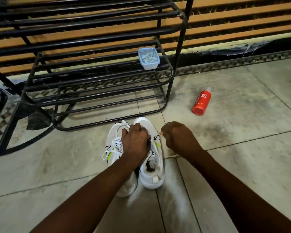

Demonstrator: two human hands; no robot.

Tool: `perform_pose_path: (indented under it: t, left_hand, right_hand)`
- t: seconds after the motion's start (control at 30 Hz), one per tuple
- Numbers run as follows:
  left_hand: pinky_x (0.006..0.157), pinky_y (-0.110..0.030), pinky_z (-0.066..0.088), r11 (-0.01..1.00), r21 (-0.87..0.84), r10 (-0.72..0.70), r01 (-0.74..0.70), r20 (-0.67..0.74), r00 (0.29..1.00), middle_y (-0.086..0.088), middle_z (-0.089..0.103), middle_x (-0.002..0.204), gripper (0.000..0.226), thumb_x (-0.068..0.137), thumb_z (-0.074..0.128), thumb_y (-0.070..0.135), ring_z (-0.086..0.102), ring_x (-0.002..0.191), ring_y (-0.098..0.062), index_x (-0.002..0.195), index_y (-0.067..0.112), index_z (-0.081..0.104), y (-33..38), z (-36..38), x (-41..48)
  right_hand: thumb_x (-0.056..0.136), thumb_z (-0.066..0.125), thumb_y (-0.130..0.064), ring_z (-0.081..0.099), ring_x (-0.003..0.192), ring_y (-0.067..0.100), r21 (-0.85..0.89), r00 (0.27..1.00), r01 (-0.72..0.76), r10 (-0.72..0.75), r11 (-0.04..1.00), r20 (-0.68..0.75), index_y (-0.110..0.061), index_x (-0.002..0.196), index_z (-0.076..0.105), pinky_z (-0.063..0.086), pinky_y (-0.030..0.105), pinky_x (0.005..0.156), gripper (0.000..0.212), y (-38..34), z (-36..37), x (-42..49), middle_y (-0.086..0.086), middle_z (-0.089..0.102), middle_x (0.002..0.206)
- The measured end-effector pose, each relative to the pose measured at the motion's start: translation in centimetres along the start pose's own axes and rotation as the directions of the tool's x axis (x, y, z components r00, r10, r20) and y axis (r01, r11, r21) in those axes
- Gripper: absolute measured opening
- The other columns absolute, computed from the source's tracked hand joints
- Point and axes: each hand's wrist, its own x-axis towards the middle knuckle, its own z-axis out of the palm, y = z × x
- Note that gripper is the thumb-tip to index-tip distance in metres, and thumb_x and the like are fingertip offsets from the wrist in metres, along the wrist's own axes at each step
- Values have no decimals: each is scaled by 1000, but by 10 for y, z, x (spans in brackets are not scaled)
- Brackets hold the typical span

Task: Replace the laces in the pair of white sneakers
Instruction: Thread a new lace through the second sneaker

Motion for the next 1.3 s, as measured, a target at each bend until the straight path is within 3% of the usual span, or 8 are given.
perform_pose_path:
  t: [0.13,0.37,0.5,0.7,0.83,1.0,1.17,1.3]
  left_hand:
    - [89,-42,35,1000,14,7,-7,-1,1000,-2,56,120,35,82,66,38,51,116,-26,112,21,64,2,0,-1]
    - [89,-41,36,1000,0,18,-18,20,1000,-3,56,119,33,83,65,34,51,116,-27,112,19,64,1,0,0]
    - [94,-41,47,963,-263,-40,61,85,996,-4,59,119,29,84,65,27,56,116,-29,112,18,64,-7,-8,3]
    - [95,-36,56,635,-740,-161,221,153,975,4,75,110,29,85,73,9,70,108,-17,111,23,72,-16,-24,3]
    - [82,-42,59,204,-956,109,209,235,966,-7,75,95,42,77,84,-4,71,87,-21,116,9,72,-11,-42,11]
    - [64,-27,53,101,-967,52,235,241,969,-10,76,82,10,86,81,14,67,69,-15,93,6,79,-6,-57,20]
    - [60,-23,44,-78,-927,-127,366,373,919,2,75,94,9,94,71,14,61,74,-8,97,12,79,-16,-60,29]
    - [48,-25,27,-226,-899,-250,376,426,869,-11,66,93,11,96,63,3,42,57,-9,99,9,72,-28,-58,32]
  right_hand:
    - [86,64,-10,50,73,26,-54,977,36,-46,998,-208,-10,68,62,38,33,63,19,-15,-19,10,5,55,66]
    - [93,61,-24,49,85,26,-72,979,24,-37,997,-199,-14,77,69,39,38,71,21,-13,-22,-2,-1,63,72]
    - [91,67,-26,52,93,19,5,965,-64,63,998,-254,-23,84,71,35,41,81,10,-12,-23,-4,-8,66,74]
    - [89,69,-15,63,96,20,165,939,-15,71,986,-337,-19,93,73,40,45,85,7,-14,-18,-3,-8,72,90]
    - [90,68,-9,66,75,12,378,893,49,128,924,-430,-17,103,65,53,38,70,16,-17,-18,2,-7,69,80]
    - [95,64,-16,66,69,11,573,858,-5,298,820,-419,-22,96,64,54,34,66,6,-6,-11,1,-9,66,72]
    - [97,62,-9,61,69,12,403,917,-28,185,915,-355,-12,95,72,50,33,67,11,16,8,-21,-2,62,75]
    - [96,55,-10,60,67,25,302,949,-103,185,948,-256,-8,93,72,45,35,63,18,39,24,-42,7,58,74]
